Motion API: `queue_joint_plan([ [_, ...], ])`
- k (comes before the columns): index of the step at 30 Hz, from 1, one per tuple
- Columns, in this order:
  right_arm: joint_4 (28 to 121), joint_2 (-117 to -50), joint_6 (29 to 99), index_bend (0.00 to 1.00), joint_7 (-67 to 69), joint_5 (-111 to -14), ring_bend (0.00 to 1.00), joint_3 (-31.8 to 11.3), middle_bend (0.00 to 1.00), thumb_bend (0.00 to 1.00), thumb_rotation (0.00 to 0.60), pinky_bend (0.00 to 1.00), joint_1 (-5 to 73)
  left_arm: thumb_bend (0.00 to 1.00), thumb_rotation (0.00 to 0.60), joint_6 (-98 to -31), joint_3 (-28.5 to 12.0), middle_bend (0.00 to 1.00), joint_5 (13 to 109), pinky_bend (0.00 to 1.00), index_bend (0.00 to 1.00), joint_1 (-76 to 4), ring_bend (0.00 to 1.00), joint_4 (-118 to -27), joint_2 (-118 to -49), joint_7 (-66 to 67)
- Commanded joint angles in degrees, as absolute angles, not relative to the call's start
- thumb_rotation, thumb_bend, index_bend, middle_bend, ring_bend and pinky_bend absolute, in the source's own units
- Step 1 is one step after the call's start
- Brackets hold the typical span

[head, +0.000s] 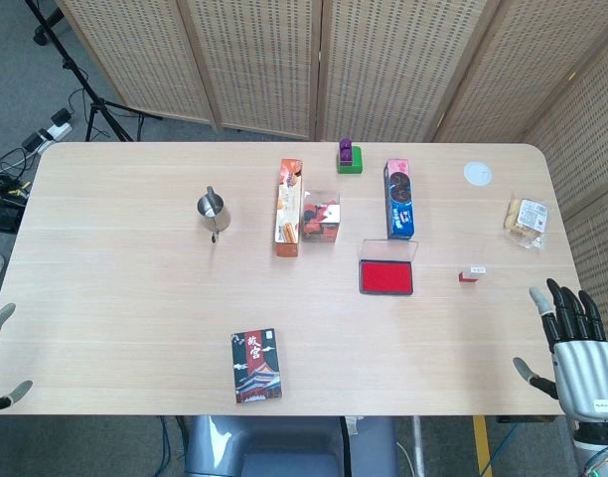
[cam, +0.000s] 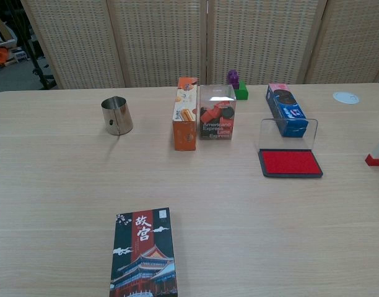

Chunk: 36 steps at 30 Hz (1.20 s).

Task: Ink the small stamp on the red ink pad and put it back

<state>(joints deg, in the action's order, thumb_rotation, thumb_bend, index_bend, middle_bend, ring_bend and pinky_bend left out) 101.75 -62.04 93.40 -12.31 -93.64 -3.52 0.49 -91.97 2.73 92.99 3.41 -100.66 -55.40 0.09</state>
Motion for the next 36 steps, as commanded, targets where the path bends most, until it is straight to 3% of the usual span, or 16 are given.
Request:
queue_joint_plan([
  [1,101.71,-62.05,93.41,0.00,-12.15,-93.70,0.00,-3.51,0.00,0.00,0.600,0.00,0.49,0.03,0.600,-92.03,2.75,0.00,93.04,0.00,0.00,3.43,0.00,-100.59,-55.36,-0.04],
  [13,101.50,-61.86,93.21,0.00,-10.17,-94.08,0.00,-3.49,0.00,0.00,0.600,0.00,0.71,0.04,0.600,-92.65,2.77,0.00,93.44,0.00,0.00,3.66,0.00,-100.39,-55.42,-0.51],
  [15,101.10,-61.89,93.21,0.00,-9.53,-94.03,0.00,-3.80,0.00,0.00,0.600,0.09,0.94,0.04,0.600,-92.54,2.75,0.00,93.33,0.00,0.00,3.63,0.00,-100.40,-55.46,-0.45],
  [16,100.56,-62.15,93.29,0.00,-8.86,-94.00,0.05,-4.26,0.05,0.00,0.600,0.17,1.27,0.04,0.600,-92.49,2.67,0.00,93.18,0.00,0.00,3.60,0.00,-100.38,-55.49,-0.38],
  [18,98.89,-62.95,92.60,0.00,-6.38,-93.20,0.26,-5.39,0.23,0.00,0.600,0.36,2.39,0.04,0.600,-92.33,2.56,0.00,92.85,0.00,0.00,3.54,0.00,-100.52,-55.45,-0.41],
  [20,96.49,-63.90,91.96,0.00,-4.06,-92.43,0.56,-6.76,0.52,0.00,0.600,0.64,3.72,0.04,0.600,-92.64,2.36,0.00,92.68,0.00,0.00,3.61,0.00,-100.60,-55.40,-0.53],
  [23,92.16,-65.14,90.50,0.00,-1.27,-92.39,0.84,-7.91,0.75,0.00,0.600,0.94,5.80,0.04,0.600,-92.79,2.15,0.00,92.28,0.00,0.00,3.69,0.00,-100.76,-55.41,-0.65],
  [26,90.04,-64.50,85.10,0.00,0.61,-91.18,0.98,-7.82,0.89,0.00,0.600,1.00,8.46,0.04,0.600,-92.10,2.02,0.00,91.78,0.00,0.00,3.42,0.00,-100.93,-55.55,0.06],
  [29,89.99,-62.90,78.43,0.00,1.30,-89.87,1.00,-7.62,0.94,0.00,0.600,1.00,11.67,0.04,0.600,-91.32,1.89,0.00,91.28,0.00,0.00,3.07,0.00,-101.09,-55.74,0.88],
  [36,88.23,-63.75,64.40,0.00,-2.04,-83.13,1.00,-9.46,0.97,0.00,0.600,1.00,19.53,0.04,0.600,-90.67,1.22,0.00,89.99,0.00,0.00,2.62,0.00,-101.74,-55.65,1.53],
])
